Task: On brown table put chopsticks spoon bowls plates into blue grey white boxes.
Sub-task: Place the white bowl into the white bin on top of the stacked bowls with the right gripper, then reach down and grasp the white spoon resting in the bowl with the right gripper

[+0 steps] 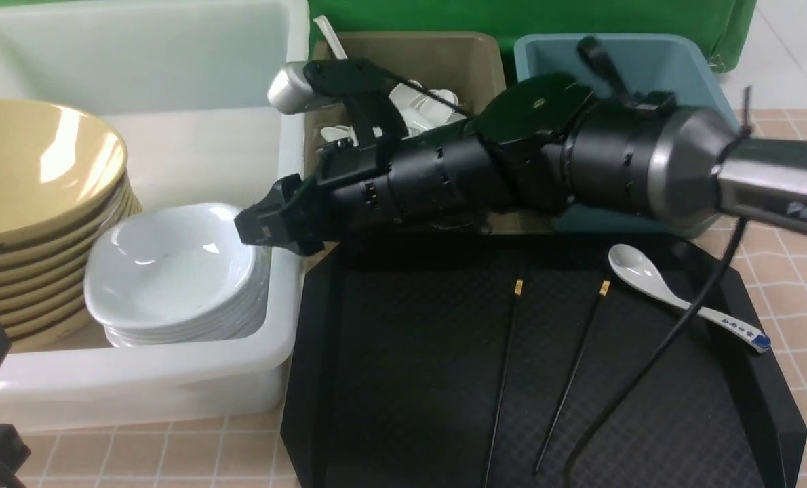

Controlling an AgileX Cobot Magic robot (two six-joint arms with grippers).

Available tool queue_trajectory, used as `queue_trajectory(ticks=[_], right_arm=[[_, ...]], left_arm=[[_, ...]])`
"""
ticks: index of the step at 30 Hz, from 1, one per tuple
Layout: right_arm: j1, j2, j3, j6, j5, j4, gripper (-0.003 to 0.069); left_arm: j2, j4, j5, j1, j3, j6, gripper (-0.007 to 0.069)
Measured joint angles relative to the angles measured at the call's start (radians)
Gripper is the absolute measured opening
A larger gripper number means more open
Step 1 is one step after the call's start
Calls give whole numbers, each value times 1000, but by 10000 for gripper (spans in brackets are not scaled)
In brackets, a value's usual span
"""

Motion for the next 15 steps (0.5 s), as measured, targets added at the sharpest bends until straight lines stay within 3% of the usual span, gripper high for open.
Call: queue_trajectory(ticks=[1, 4, 5, 6, 7, 10, 15], right_arm=[[-10, -15, 0, 17, 20, -36, 408], [-82, -115, -2, 208, 136, -368, 447], [-87, -121, -2, 224, 136, -392, 447], [-123, -162, -2, 366, 206, -603, 449], [-144, -182, 2, 456, 253, -735, 449], [-209, -205, 77, 652, 325, -1038, 449], [-299, -166, 254, 698, 277, -1179, 449]], left_arm=[[0, 0, 0, 0, 0, 0, 6], [0, 0, -3, 0, 0, 0, 6], [0, 0, -3, 0, 0, 0, 6], [0, 0, -5, 0, 0, 0, 6], [0, 0, -9, 0, 0, 0, 6], [0, 0, -23, 0, 0, 0, 6], [0, 2, -25, 0, 0, 0, 6]])
